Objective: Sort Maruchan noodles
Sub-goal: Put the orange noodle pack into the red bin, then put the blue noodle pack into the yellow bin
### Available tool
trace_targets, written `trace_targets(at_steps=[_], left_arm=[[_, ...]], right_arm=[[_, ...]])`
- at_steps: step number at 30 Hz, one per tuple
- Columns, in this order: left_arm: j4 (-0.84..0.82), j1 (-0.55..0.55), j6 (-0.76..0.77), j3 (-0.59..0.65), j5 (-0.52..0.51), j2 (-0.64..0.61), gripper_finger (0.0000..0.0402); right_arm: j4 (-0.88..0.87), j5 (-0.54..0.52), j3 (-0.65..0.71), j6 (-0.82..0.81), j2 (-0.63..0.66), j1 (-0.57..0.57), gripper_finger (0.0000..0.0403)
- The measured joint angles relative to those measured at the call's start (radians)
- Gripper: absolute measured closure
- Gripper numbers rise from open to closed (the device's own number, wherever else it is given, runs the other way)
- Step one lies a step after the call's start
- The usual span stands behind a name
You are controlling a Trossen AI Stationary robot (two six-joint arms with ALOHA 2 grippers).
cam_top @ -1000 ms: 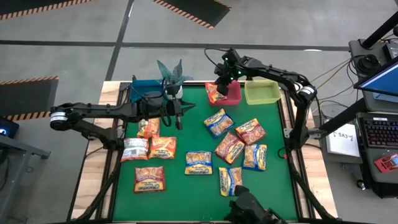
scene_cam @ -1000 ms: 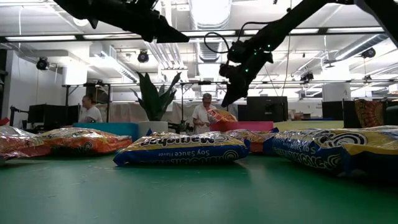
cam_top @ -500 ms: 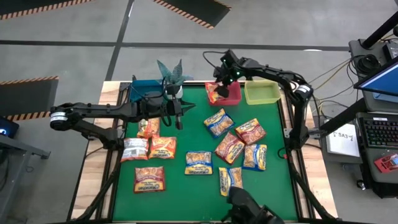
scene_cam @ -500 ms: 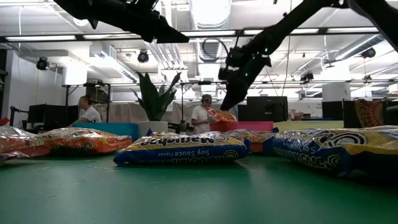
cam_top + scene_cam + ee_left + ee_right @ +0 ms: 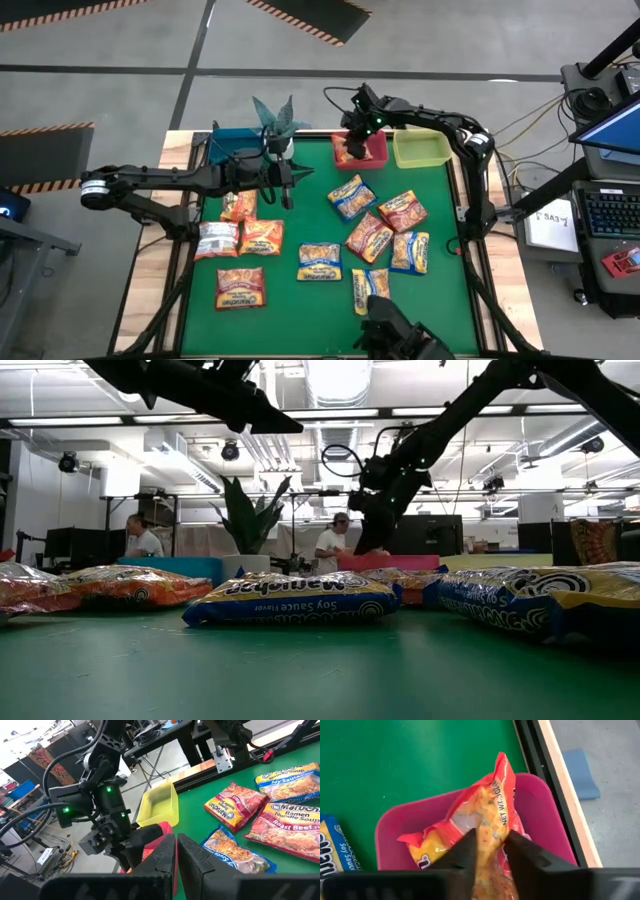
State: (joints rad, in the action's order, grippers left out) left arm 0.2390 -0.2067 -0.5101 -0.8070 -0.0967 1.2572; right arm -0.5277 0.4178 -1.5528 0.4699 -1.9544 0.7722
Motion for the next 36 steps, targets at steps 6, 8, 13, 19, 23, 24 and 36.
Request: trace_targets(at_steps=[6,8,13,19,23,24,36], left_arm=[[0.001,0.000,0.003,0.003,0.000,0.000,0.0402],[0.004,0.000,0.004,0.003,0.000,0.000,0.0402],[0.006,0.000,0.022,0.003,0.000,0.000,0.0402],[-0.002,0.000,0.097,0.019,0.001,0.000,0.0401],[-0.016,0.000,0.170,0.041,0.001,0.000,0.0402],[-0.026,0.000,0.192,0.045,0.001,0.000,0.0402],[-0.033,0.000,0.386,0.100,0.004,0.000,0.0402]], right_arm=[[-0.006,-0.022,0.000,-0.028,0.043,-0.001,0.0392],[-0.012,-0.071,0.000,-0.043,0.061,-0.002,0.0394],[-0.022,-0.104,0.002,-0.106,0.118,-0.002,0.0394],[-0.089,-0.102,0.023,-0.158,0.227,-0.037,0.0394],[-0.100,-0.102,0.094,-0.209,0.326,-0.093,0.0394],[-0.096,-0.101,0.124,-0.216,0.356,-0.111,0.0394],[0.364,-0.111,0.688,-0.538,0.674,-0.331,0.0394]])
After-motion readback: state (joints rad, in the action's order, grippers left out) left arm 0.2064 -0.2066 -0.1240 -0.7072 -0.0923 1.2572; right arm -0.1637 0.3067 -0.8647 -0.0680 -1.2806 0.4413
